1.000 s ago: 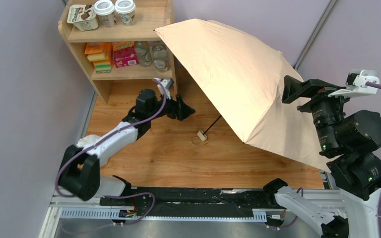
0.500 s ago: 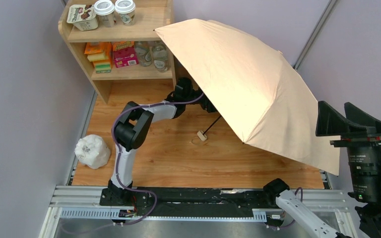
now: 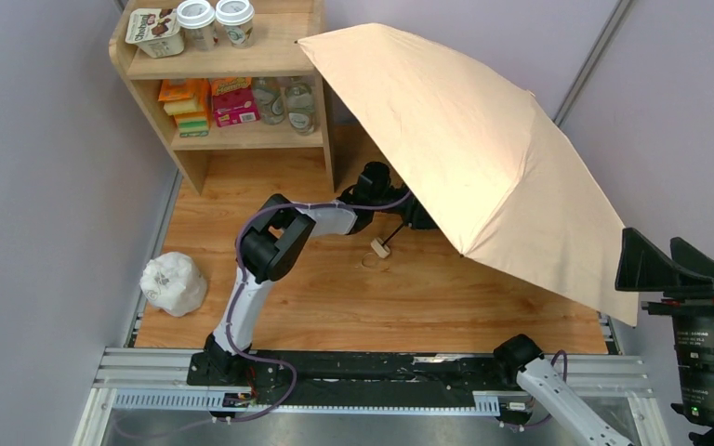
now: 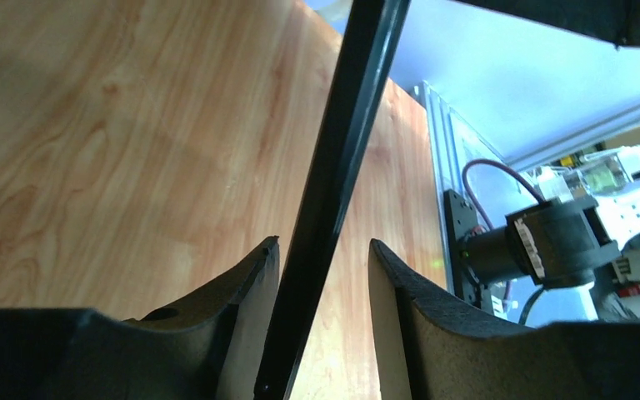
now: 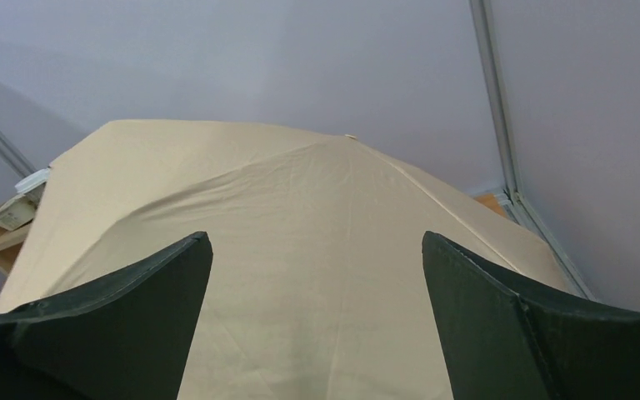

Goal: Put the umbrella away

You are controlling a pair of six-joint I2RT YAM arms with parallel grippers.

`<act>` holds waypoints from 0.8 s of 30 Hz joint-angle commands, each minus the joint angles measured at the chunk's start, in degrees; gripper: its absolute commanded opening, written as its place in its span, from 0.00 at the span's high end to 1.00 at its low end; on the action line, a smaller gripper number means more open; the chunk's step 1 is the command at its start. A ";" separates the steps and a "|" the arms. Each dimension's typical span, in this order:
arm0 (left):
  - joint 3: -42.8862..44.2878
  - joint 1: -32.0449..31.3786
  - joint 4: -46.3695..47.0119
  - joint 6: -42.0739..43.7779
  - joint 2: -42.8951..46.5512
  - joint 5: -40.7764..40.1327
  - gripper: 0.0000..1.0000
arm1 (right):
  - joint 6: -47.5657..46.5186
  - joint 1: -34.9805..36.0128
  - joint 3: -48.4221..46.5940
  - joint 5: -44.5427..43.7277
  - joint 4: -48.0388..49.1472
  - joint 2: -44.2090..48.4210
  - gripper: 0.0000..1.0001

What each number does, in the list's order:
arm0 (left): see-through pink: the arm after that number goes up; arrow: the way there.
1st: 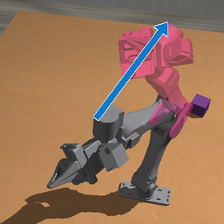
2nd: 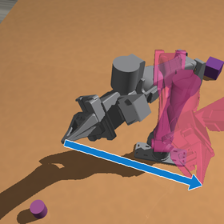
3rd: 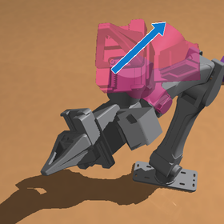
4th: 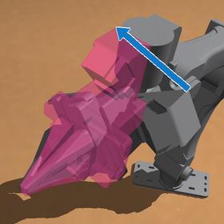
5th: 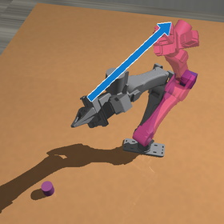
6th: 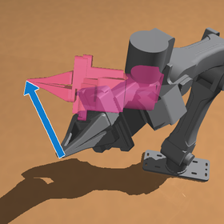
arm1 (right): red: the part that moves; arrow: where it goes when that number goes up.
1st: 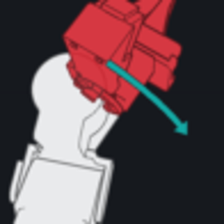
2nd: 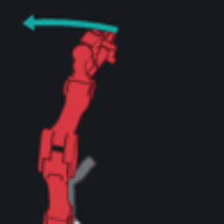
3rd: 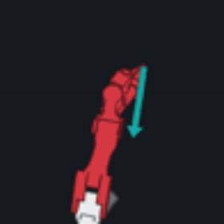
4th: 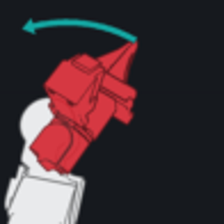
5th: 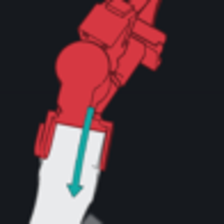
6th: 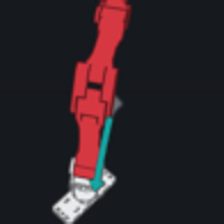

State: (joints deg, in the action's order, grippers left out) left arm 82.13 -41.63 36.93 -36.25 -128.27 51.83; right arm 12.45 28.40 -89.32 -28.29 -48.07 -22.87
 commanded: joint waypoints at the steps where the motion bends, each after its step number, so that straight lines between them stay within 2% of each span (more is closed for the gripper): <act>1: 5.84 -0.47 -8.15 4.25 4.95 -4.97 0.96 | 1.61 -0.19 -0.42 -7.38 -9.83 2.74 0.00; 3: 8.13 -1.35 -14.30 6.89 6.62 -7.87 1.00 | 2.66 -0.19 0.63 -8.53 -11.59 5.11 0.00; 13: 28.51 -4.52 -41.65 11.38 11.90 -20.08 1.00 | 6.89 -0.01 -1.82 -6.61 -15.38 10.21 0.00; 17: 37.12 -4.69 -46.67 8.49 12.95 -26.42 1.00 | 6.01 0.16 -1.91 -3.96 -17.84 9.95 0.00; 24: 48.91 -5.74 -50.37 7.59 13.39 -30.21 1.00 | 6.71 0.95 -1.39 -4.76 -20.48 7.59 0.00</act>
State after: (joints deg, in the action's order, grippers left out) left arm 123.20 -46.54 -13.61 -29.45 -119.81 26.28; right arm 18.20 28.62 -91.18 -34.24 -66.52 -12.91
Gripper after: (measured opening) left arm 0.512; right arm 0.998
